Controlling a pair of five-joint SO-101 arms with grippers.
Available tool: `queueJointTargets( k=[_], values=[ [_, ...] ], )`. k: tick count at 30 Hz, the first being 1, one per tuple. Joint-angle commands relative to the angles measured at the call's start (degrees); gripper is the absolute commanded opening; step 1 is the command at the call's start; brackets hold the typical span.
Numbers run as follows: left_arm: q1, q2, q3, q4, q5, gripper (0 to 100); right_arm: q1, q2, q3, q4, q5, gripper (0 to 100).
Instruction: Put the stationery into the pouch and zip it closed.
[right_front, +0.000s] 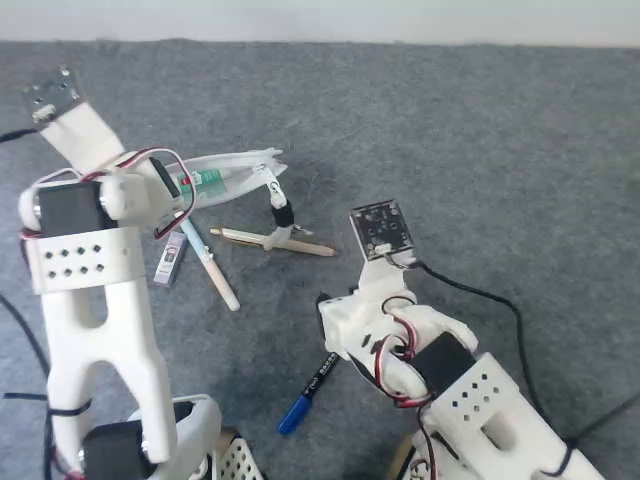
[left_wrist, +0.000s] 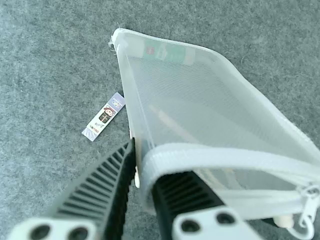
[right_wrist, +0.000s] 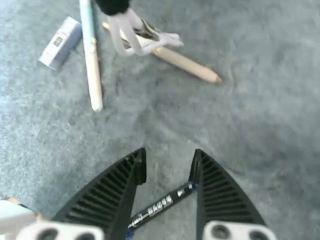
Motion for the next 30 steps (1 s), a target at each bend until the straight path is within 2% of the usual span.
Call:
queueJointTargets(
  k=[1,13,22,30],
  values=[
    [-0.4,-0.4,-0.4,-1.1,0.6,1,0.7,-1.9,-3.8,1.5,-2.4,13.8],
    [-0.4,-0.4,-0.3,-1.1,0.5,1,1.3,19.6,-8.3,0.5,-6.1,14.1],
    [-0.4,-0.4,-0.3,-1.1,0.5,1,1.2,32.9,-9.1,-4.9,-6.0,14.1],
    [-0.4,-0.4,-0.3,-1.1,0.5,1,1.3,45.2,-14.5,-4.9,-6.1,13.8]
  ],
)
